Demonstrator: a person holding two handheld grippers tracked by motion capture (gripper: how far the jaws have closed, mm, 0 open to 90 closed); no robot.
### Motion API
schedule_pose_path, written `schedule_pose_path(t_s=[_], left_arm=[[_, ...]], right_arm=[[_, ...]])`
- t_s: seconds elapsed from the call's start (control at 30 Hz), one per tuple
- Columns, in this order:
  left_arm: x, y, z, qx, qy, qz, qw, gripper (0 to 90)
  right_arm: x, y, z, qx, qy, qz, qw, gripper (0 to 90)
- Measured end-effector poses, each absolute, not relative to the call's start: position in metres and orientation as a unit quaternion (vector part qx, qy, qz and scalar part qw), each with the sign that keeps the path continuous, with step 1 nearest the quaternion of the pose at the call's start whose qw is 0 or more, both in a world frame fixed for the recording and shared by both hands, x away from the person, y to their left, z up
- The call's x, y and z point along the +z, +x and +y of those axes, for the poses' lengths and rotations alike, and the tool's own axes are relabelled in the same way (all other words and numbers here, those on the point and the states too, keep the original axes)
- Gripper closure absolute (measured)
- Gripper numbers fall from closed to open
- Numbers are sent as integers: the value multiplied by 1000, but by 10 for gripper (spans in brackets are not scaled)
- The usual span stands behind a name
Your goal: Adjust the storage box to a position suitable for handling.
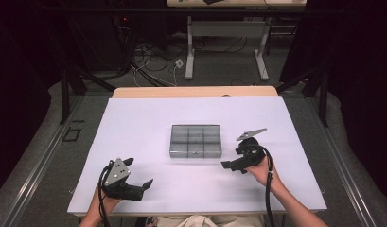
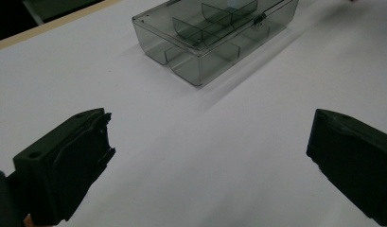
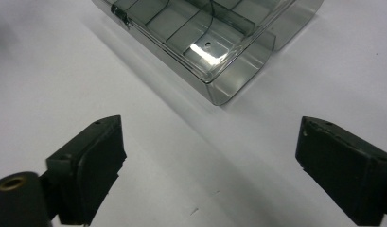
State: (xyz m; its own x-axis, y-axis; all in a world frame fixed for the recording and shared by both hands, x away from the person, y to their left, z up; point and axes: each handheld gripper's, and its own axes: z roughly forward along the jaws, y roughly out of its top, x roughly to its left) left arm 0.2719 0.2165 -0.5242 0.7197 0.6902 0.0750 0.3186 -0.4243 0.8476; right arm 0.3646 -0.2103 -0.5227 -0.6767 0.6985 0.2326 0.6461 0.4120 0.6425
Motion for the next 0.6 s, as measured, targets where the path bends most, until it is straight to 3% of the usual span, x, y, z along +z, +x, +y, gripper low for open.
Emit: schedule_pose_path(t_s=[0.17, 0.6], left_arm=[[-525, 274, 215, 209, 819, 306, 437, 0], [-525, 274, 216, 210, 818, 306, 441, 0]], right_arm=[[-525, 362, -206, 370, 390, 843, 33, 2], [-526, 356, -197, 375, 381, 845, 21, 0]])
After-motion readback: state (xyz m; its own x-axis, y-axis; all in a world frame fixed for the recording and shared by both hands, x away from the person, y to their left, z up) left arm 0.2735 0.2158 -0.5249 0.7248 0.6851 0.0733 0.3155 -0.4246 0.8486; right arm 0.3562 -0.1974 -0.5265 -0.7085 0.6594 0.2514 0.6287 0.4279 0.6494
